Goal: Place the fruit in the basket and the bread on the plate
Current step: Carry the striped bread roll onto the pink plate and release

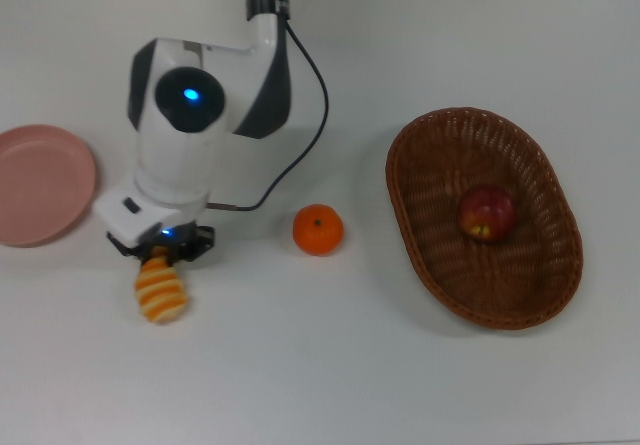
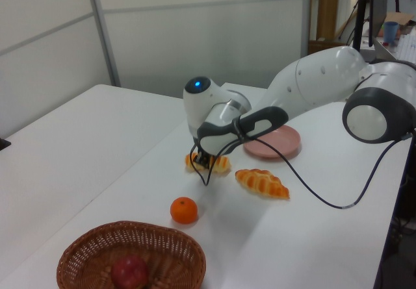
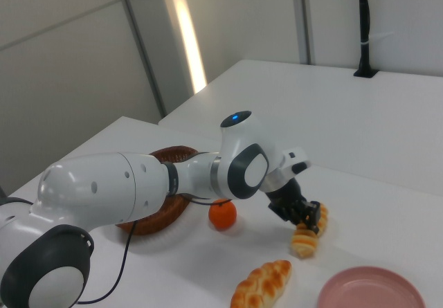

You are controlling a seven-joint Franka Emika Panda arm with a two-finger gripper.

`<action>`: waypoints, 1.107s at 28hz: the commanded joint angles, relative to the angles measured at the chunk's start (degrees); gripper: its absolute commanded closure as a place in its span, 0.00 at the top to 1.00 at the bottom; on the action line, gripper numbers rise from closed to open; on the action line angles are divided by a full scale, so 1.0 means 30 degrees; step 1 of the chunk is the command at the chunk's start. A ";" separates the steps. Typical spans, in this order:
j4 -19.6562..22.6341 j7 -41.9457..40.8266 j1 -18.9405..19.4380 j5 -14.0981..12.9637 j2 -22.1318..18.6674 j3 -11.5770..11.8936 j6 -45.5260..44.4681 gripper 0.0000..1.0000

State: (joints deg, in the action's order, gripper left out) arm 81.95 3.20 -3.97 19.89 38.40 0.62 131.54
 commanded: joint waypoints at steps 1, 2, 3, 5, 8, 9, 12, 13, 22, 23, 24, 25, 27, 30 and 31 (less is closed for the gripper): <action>0.0369 -0.0013 -0.2008 -0.1060 -0.1665 0.0056 0.0186 0.00; 0.0398 -0.0013 -0.2276 -0.1294 -0.1813 0.0056 0.0185 0.00; 0.0398 -0.0013 -0.2540 -0.1529 -0.1960 0.0056 0.0185 0.00; 0.0398 -0.0100 -0.3154 -0.1968 -0.2194 0.0056 0.0127 0.00; 0.0574 -0.0160 -0.3801 -0.1766 -0.2342 0.0144 -0.0777 0.00; 0.0632 -0.0218 -0.3860 -0.1620 -0.2313 0.0347 -0.1333 0.00; 0.1129 -0.1211 -0.3860 -0.0158 -0.2254 0.1286 -0.3501 0.00; 0.1247 -0.1620 -0.3890 0.0078 -0.2254 0.1316 -0.3941 0.00; 0.1190 -0.2503 -0.4212 -0.0007 -0.1639 0.1346 -0.4590 1.00; 0.1189 -0.2474 -0.4212 -0.0007 -0.1668 0.1345 -0.4590 1.00; 0.1160 -0.2445 -0.4212 -0.0037 -0.1668 0.1316 -0.4619 1.00; 0.1160 -0.2445 -0.4183 -0.0095 -0.1726 0.1287 -0.4649 1.00; 0.1160 -0.2445 -0.4183 -0.0649 -0.2048 0.1228 -0.4678 1.00; 0.1131 -0.2648 -0.4212 -0.1615 -0.2458 0.1228 -0.4678 1.00; 0.1015 -0.3143 -0.4154 -0.2402 -0.2749 0.1199 -0.4707 1.00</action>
State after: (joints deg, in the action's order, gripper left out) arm 84.57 -3.00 -16.94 17.81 33.79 4.05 118.83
